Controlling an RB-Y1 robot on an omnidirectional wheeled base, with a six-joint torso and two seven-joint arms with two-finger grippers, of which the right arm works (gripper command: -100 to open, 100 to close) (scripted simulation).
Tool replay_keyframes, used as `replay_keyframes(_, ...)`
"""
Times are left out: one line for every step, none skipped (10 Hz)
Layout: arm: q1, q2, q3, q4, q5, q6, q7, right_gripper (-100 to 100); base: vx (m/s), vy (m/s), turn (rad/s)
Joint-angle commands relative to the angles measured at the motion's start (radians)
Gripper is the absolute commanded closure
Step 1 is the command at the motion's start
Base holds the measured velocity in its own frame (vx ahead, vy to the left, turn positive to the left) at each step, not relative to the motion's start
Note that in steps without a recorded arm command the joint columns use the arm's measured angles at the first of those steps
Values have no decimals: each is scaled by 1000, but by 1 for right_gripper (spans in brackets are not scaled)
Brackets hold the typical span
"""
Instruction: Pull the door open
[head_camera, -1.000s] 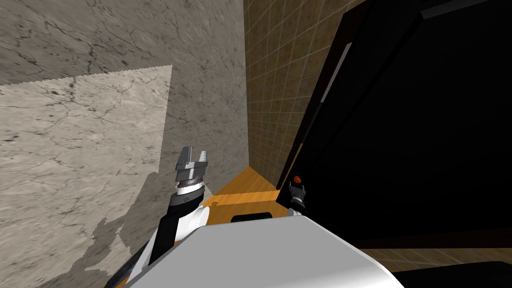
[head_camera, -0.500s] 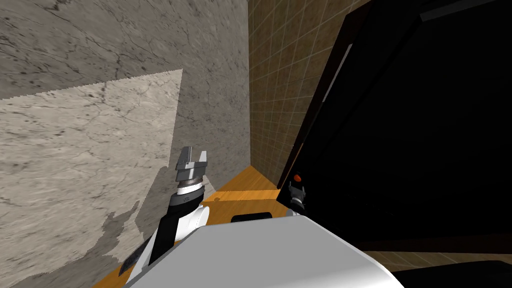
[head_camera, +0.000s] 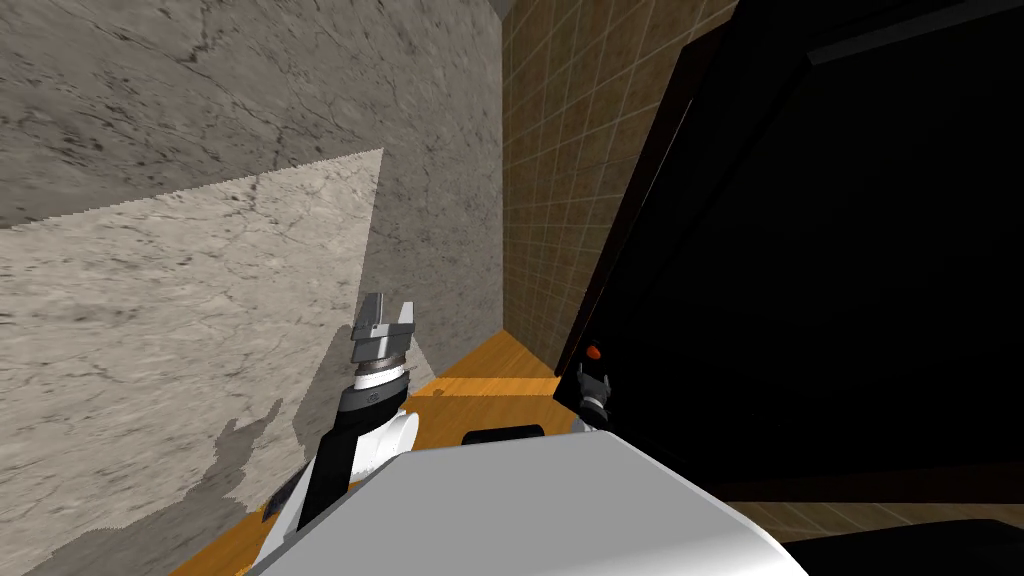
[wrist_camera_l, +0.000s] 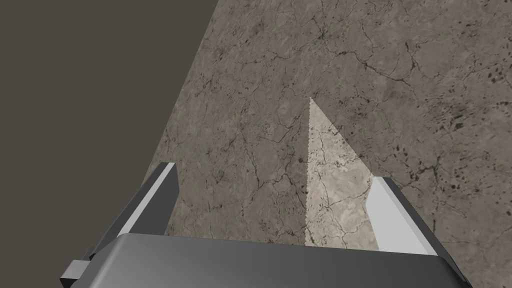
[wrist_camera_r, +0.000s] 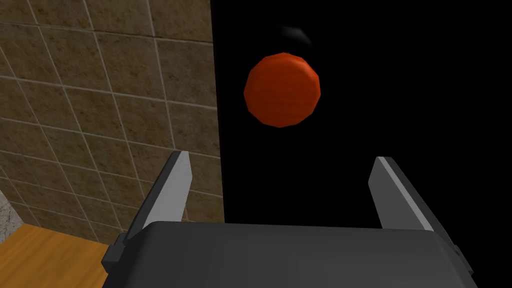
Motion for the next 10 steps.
replay_keyframes(0, 0, 0, 0, 0, 0, 0, -100, -23, -2, 8)
replay_keyframes(8, -31, 1, 16, -3, -5, -43, -100, 89, 1, 16)
replay_keyframes(11, -43, 2, 22, -4, -6, -57, -100, 186, -7, 15)
replay_keyframes(14, -55, 2, 29, -4, -8, -73, -100, 153, -18, 12)
replay_keyframes(18, -69, 2, 36, -5, -9, -90, -100, 106, 0, 14)
replay_keyframes(22, -83, 3, 43, -6, -11, -107, -100, 96, 12, 11)
replay_keyframes(25, -97, 3, 50, -7, -12, -125, -100, 93, 12, 10)
replay_keyframes(29, -111, 3, 58, -8, -14, -143, -100, 92, -1, 9)
replay_keyframes(32, -125, 4, 65, -9, -16, -160, -100, 92, 0, 14)
replay_keyframes(39, -150, 4, 78, -10, -19, -192, -100, 134, -3, 20)
